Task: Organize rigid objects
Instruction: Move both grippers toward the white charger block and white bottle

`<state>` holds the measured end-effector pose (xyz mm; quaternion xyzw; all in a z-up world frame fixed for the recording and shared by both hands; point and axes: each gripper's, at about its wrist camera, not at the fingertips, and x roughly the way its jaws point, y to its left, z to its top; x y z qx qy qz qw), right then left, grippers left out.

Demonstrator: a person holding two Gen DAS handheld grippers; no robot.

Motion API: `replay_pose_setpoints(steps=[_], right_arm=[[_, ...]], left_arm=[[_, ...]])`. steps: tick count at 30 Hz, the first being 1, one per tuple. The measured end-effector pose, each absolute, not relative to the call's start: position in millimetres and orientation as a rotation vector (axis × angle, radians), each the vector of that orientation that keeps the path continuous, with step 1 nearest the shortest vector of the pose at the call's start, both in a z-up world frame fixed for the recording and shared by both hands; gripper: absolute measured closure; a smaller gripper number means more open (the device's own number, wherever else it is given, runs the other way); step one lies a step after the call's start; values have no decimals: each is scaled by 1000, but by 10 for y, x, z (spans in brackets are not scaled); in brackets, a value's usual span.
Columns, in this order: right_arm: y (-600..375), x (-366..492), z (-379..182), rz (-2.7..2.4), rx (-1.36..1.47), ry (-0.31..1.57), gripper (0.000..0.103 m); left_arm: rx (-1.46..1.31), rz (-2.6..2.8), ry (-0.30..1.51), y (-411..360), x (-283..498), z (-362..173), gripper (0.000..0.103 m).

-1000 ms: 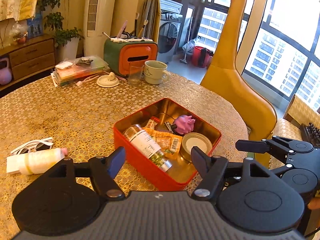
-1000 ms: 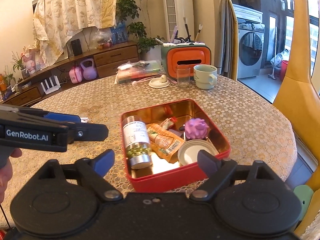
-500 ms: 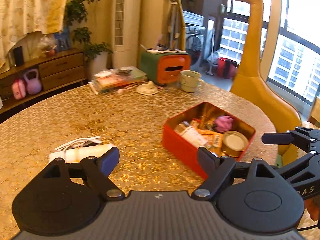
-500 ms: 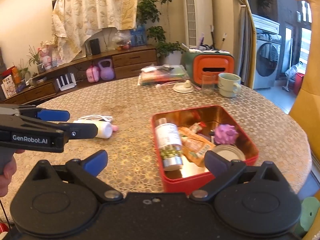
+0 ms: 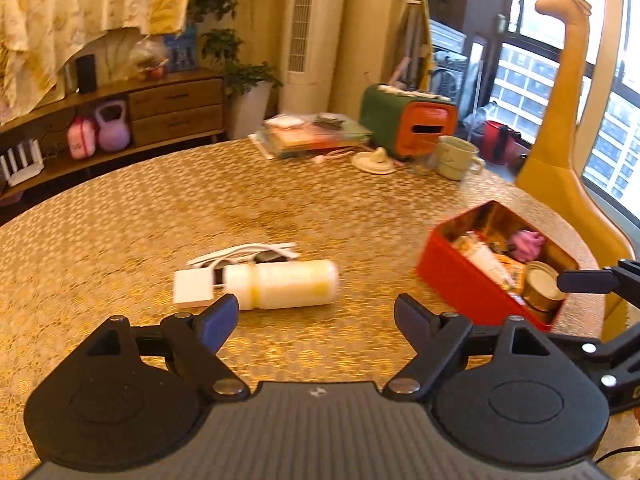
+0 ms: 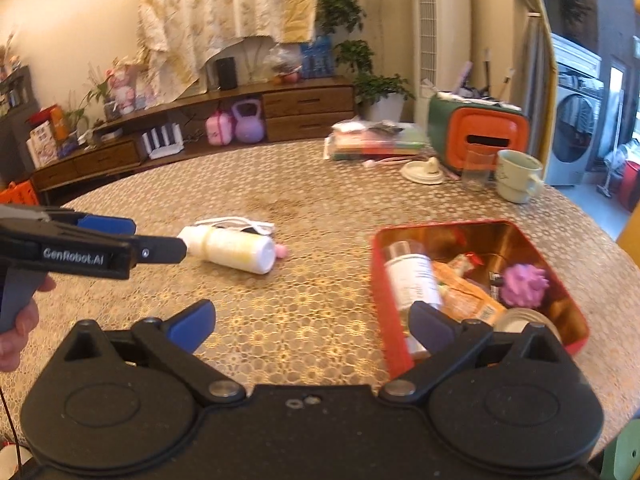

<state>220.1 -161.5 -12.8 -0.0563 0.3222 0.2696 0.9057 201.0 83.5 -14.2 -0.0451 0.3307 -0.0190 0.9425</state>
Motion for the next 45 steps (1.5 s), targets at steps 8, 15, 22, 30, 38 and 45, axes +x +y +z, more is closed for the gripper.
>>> replay_pose_setpoints(steps=[8, 15, 22, 30, 38, 45], right_arm=[[-1255, 2323, -217, 643, -195, 699, 0], [-1020, 2488, -288, 678, -204, 712, 0], [-761, 2640, -385, 724, -260, 718, 0], [-501, 2885, -505, 739, -339, 718, 0], [-371, 3176, -658, 748, -374, 741, 0], [-233, 3332, -783, 766, -407, 748, 0]], left_arm=[[-114, 39, 694, 1249, 2097, -306, 18], [-154, 134, 721, 1619, 2259, -544, 18], [-138, 172, 755, 1759, 2464, -801, 18], [-128, 177, 766, 1800, 2721, -959, 18], [-145, 164, 775, 1852, 2897, -1092, 18], [-131, 167, 756, 1836, 2970, -1140, 18]])
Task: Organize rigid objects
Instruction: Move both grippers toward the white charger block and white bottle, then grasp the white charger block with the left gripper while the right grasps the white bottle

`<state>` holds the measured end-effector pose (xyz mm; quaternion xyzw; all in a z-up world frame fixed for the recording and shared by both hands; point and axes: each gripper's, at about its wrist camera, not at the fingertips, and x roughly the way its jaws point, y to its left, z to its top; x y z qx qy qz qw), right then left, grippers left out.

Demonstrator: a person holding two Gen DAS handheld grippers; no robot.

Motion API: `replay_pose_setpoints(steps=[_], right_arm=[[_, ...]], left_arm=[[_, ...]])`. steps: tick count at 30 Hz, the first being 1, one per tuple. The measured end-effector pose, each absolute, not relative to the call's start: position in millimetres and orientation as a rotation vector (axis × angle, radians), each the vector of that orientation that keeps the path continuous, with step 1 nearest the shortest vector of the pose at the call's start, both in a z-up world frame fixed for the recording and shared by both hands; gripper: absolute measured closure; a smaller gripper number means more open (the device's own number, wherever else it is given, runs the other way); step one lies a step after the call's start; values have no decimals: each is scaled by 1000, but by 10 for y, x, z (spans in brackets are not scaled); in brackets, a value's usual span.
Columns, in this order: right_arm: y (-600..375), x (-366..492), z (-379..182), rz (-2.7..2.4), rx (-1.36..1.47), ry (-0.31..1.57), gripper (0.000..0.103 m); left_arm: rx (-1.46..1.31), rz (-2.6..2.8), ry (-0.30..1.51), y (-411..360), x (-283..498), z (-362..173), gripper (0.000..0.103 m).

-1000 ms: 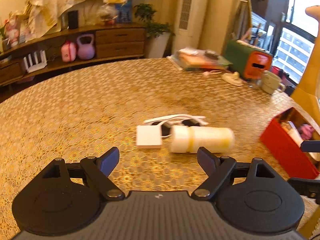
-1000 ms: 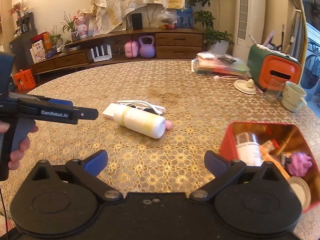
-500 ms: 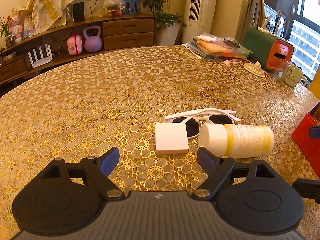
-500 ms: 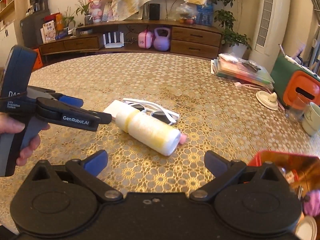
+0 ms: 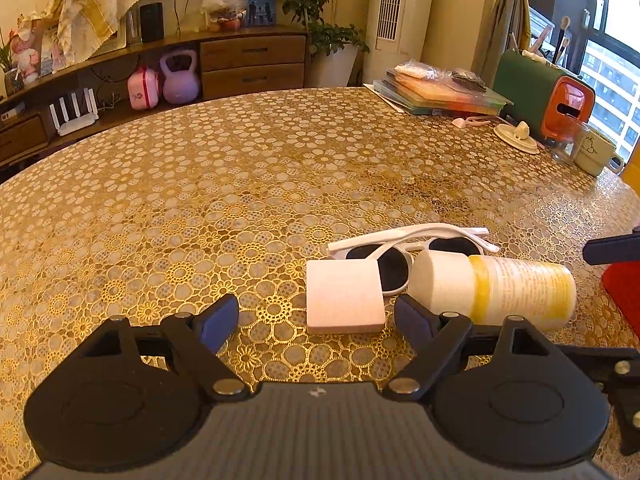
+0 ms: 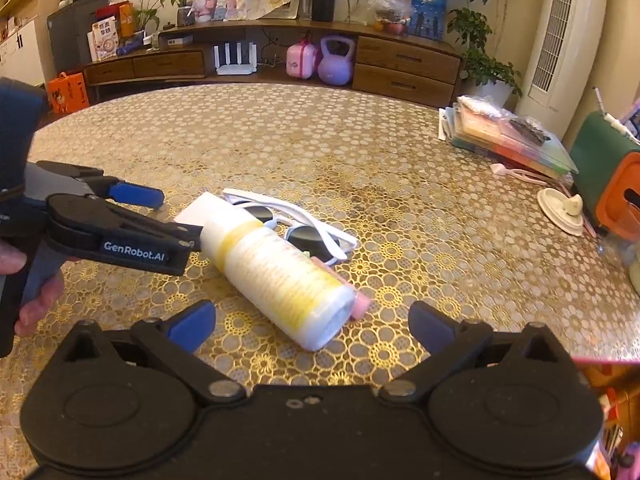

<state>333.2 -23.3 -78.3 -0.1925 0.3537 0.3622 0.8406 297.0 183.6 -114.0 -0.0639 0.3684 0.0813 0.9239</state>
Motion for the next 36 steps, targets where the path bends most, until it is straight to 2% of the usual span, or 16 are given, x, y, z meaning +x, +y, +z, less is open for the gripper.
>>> replay_pose_setpoints(steps=[8, 16, 19, 21, 23, 36], right_arm=[[-88, 3414, -890, 766, -457, 727, 2], [30, 3356, -911, 787, -489, 728, 13], [57, 3338, -924, 773, -509, 736, 27], [57, 3320, -921, 772, -515, 731, 29], [56, 3295, -920, 765, -525, 720, 35], [-39, 3069, -888, 725, -478, 697, 54]], left_arm=[[-67, 152, 731, 1770, 2984, -1186, 20], [-33, 114, 708, 1674, 2968, -1170, 48], [-30, 100, 704, 1652, 2961, -1161, 57], [-25, 98, 704, 1634, 2954, -1160, 61], [-25, 94, 702, 1622, 2941, -1159, 63], [-54, 105, 710, 1595, 2823, -1100, 63]])
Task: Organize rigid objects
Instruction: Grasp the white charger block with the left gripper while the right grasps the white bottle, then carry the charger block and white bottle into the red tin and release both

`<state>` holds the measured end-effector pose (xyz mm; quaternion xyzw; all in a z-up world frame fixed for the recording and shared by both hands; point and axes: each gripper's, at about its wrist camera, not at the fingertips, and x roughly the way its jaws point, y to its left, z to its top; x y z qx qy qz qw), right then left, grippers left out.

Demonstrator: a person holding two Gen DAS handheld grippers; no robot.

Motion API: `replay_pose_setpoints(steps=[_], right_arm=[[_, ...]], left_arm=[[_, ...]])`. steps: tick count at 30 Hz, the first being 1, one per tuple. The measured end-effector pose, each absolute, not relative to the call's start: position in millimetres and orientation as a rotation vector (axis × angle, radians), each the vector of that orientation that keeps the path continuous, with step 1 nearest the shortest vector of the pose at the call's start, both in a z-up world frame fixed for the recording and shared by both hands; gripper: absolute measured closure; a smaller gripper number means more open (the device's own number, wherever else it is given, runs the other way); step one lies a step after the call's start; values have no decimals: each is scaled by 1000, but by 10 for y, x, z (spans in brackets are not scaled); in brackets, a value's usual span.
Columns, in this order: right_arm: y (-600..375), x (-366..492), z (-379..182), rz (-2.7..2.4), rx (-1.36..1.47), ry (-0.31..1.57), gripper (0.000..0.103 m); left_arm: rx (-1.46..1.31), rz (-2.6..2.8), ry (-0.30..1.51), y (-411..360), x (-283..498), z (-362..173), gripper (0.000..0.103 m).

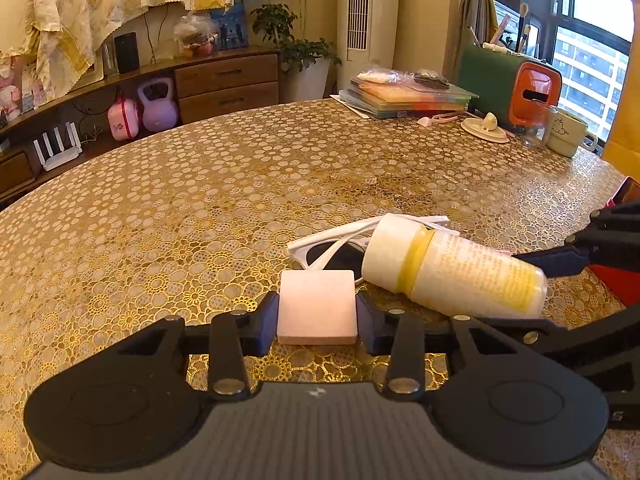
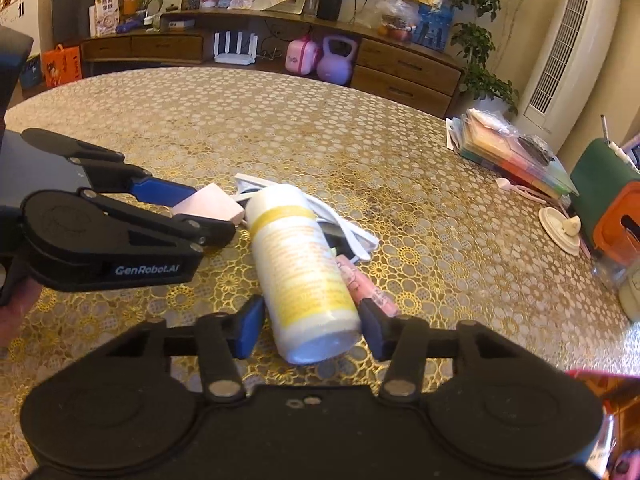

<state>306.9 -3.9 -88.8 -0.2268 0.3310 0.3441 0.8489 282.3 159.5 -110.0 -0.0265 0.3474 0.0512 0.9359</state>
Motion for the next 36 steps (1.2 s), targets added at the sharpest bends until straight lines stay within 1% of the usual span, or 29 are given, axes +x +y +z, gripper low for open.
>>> replay_pose_setpoints(steps=[5, 14, 30, 36], right_arm=[[-156, 2943, -796, 719, -379, 694, 57], [-424, 2671, -601, 681, -270, 656, 58], [-1110, 2234, -321, 591, -172, 614, 59], [-1478, 2168, -211, 556, -97, 609, 59]], left_arm=[[-78, 98, 710, 1558, 2735, -1027, 63], [-112, 78, 716, 1413, 2496, -876, 63], [-83, 5, 693, 853, 2134, -477, 63], [-74, -47, 691, 585, 2074, -365, 63]])
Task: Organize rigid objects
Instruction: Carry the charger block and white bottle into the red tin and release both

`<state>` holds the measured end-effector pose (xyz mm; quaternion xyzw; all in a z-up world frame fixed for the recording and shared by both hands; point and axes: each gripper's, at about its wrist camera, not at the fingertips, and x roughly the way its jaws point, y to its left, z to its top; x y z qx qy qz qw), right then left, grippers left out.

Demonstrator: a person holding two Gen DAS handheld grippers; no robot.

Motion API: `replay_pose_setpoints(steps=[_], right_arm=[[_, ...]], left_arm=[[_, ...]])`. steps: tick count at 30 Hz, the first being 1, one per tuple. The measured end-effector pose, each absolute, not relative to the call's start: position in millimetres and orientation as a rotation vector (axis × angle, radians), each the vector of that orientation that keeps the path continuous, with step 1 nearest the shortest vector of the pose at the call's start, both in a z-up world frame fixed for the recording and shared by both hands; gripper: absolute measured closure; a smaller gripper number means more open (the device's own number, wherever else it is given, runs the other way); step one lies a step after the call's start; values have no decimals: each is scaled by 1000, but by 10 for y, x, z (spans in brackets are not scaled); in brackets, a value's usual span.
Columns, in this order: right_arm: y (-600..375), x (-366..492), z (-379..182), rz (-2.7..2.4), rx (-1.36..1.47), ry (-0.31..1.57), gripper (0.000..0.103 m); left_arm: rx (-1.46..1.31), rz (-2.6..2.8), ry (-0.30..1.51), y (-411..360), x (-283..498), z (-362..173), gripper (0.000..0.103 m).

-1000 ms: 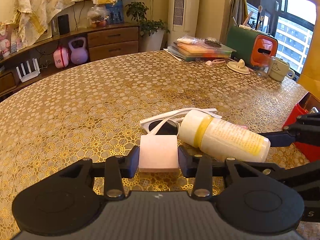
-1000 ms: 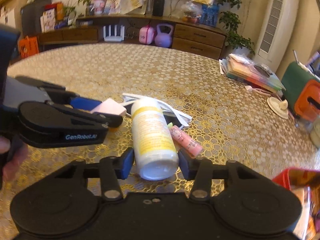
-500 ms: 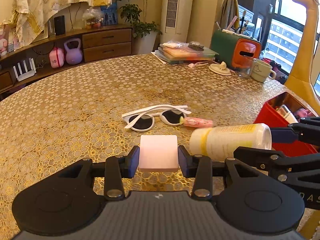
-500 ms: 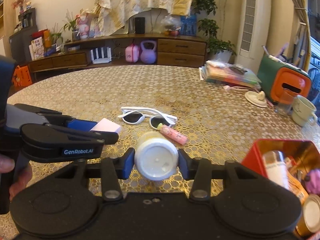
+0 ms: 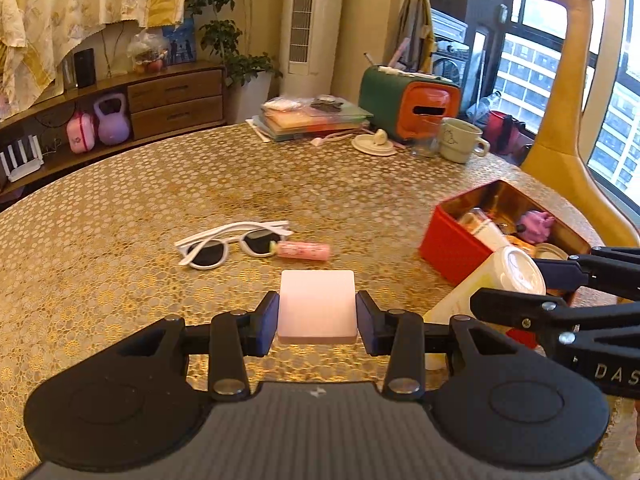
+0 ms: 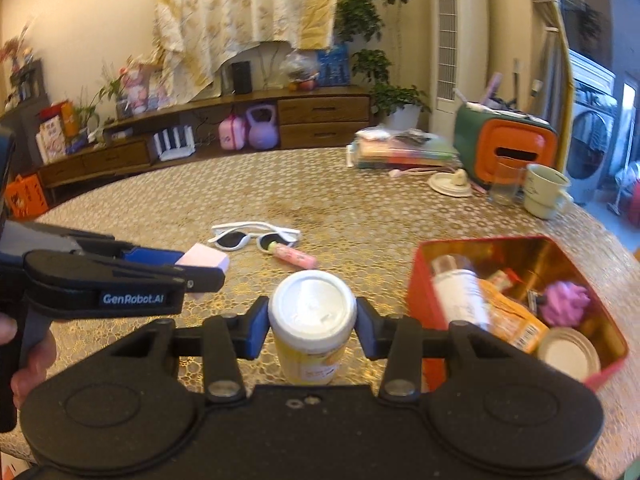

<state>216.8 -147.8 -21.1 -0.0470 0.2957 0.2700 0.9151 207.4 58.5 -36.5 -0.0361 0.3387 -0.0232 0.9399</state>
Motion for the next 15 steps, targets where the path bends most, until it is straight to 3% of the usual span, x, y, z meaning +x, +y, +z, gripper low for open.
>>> replay_pose_setpoints(steps=[15], right_arm=[[-2206, 2124, 195, 505, -1, 565, 59]], left_arm=[[-60, -151, 671, -6, 2081, -124, 63]])
